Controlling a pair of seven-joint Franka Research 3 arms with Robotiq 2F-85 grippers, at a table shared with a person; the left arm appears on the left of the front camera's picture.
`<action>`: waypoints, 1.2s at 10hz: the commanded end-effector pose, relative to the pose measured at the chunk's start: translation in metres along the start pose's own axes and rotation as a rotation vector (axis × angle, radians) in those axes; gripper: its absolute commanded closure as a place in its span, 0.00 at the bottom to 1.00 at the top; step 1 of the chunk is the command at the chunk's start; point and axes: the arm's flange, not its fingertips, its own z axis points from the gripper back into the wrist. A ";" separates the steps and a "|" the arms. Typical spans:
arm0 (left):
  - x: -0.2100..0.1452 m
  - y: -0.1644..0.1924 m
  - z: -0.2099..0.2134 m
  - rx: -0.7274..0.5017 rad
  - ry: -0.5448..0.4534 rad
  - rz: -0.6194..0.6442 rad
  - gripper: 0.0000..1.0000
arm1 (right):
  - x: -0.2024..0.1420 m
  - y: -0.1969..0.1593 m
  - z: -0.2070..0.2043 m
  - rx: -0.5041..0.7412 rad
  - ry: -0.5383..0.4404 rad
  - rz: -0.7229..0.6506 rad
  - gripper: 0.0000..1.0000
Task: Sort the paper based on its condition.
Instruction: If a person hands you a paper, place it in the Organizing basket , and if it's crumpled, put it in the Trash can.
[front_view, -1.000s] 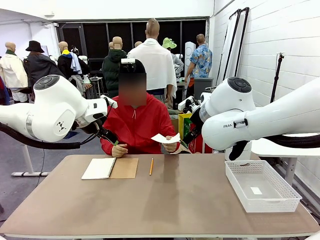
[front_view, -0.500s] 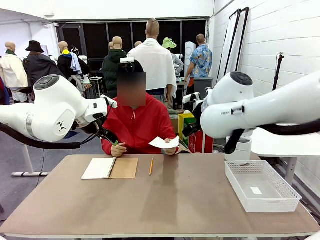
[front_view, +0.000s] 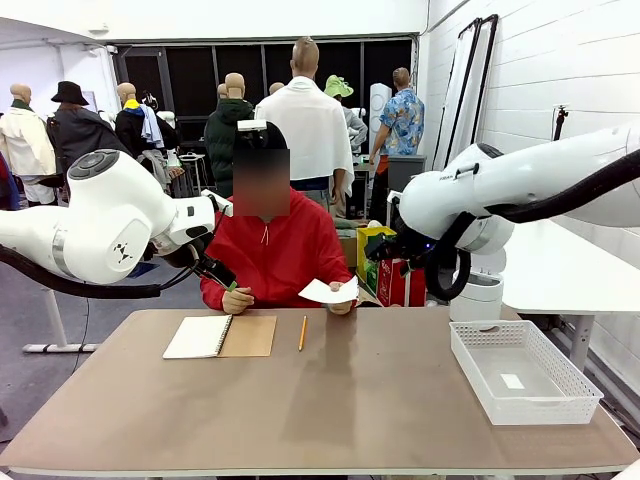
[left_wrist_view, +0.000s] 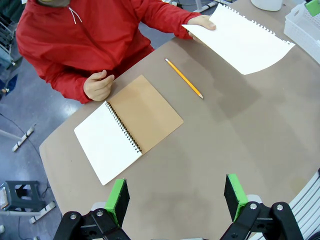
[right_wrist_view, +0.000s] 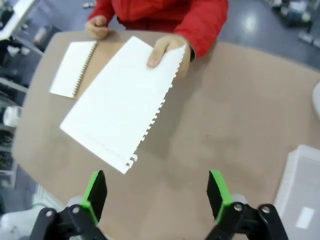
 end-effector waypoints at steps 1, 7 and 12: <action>-0.001 0.000 0.000 -0.004 0.000 0.001 0.00 | 0.001 -0.011 -0.003 0.035 0.051 -0.052 0.00; -0.001 0.000 0.000 -0.004 0.000 0.001 0.00 | -0.002 0.002 -0.001 0.009 0.012 -0.020 0.00; -0.001 0.000 0.000 -0.004 0.000 0.001 0.00 | 0.004 -0.053 -0.046 0.354 0.178 -0.398 0.00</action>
